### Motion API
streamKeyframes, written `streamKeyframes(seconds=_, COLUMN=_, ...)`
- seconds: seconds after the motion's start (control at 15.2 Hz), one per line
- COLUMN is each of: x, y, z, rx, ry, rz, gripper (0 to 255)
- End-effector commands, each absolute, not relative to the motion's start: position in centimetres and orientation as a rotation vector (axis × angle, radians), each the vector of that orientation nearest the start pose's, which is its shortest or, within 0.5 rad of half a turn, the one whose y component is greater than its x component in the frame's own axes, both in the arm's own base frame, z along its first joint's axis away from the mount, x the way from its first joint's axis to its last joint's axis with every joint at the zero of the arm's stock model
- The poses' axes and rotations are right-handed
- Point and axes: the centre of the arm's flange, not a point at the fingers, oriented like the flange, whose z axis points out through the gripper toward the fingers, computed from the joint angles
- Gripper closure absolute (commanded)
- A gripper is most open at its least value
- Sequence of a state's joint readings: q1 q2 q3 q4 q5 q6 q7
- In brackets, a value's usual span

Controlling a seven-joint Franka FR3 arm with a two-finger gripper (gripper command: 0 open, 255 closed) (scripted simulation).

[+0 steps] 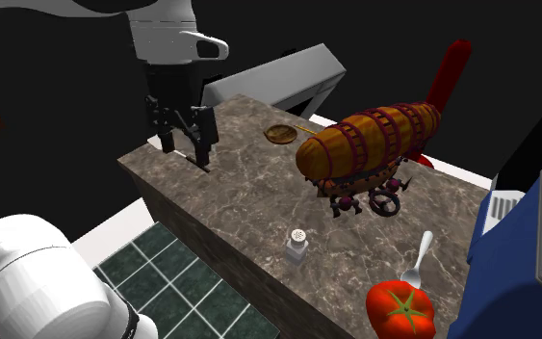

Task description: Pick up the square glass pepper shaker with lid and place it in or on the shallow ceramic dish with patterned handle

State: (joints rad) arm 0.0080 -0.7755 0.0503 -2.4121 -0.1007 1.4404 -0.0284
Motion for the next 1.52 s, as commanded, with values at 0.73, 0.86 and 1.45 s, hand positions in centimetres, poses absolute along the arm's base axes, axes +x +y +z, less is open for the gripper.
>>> streamKeyframes(seconds=0.73, x=31.7, y=-10.3, z=46.5, rx=-3.204, ry=-0.304, rz=0.076, gripper=0)
streamKeyframes(seconds=0.86, x=32.4, y=-12.2, z=44.9, rx=-3.19, ry=-0.338, rz=0.032, gripper=0)
streamKeyframes(seconds=1.45, x=36.4, y=-19.9, z=38.1, rx=-3.122, ry=-0.48, rz=-0.147, gripper=0)
